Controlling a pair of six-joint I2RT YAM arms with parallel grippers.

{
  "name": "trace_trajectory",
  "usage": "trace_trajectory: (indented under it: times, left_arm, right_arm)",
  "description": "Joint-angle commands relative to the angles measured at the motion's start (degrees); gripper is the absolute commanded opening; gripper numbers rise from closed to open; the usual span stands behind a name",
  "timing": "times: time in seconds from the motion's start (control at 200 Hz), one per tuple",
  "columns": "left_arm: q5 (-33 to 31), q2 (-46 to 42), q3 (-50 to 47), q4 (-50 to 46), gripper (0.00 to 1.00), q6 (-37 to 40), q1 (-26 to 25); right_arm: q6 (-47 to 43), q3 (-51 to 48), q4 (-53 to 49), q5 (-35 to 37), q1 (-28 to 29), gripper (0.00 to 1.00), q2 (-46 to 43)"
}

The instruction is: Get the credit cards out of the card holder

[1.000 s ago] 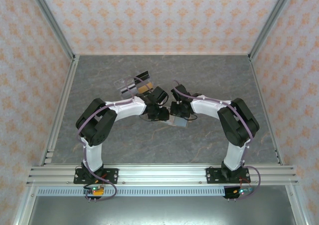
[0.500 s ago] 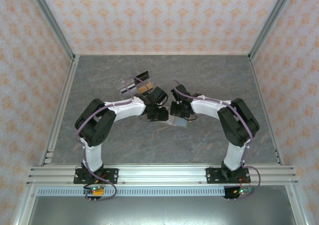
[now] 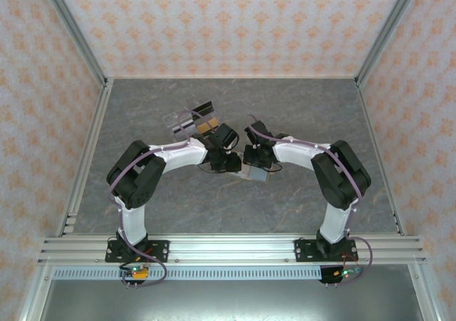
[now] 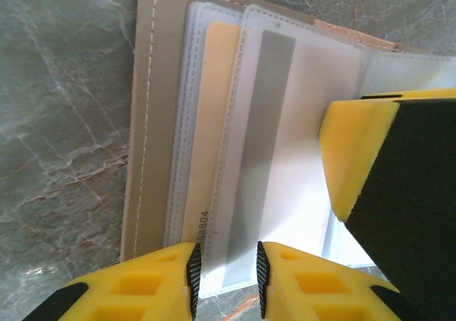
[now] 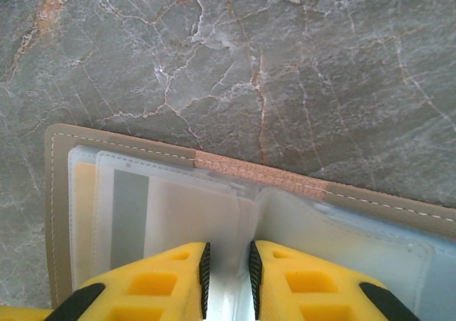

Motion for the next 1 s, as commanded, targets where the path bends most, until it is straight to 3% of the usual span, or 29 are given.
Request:
trace_trajectory:
  times: [0.0, 0.42, 0.791, 0.996]
  left_arm:
    - [2.8, 2.1, -0.9, 1.7, 0.3, -1.1, -0.3]
    - [5.0, 2.0, -1.3, 4.2, 0.24, -3.3, -0.1]
    - [10.8, 0.9, -2.8, 10.9, 0.26, -5.2, 0.0]
    - [14.4, -0.9, -3.8, 16.1, 0.29, -7.2, -0.2]
  right_arm:
    - [0.6, -2.7, -2.5, 1.0, -0.6, 0.24, 2.3]
    - [1.4, -3.5, -1.2, -1.2, -1.5, 0.25, -0.6]
    - [3.2, -4.9, -0.3, -2.7, -3.1, 0.41, -9.5]
    - [5.1, -7.6, -0.4, 0.3, -4.3, 0.43, -15.3]
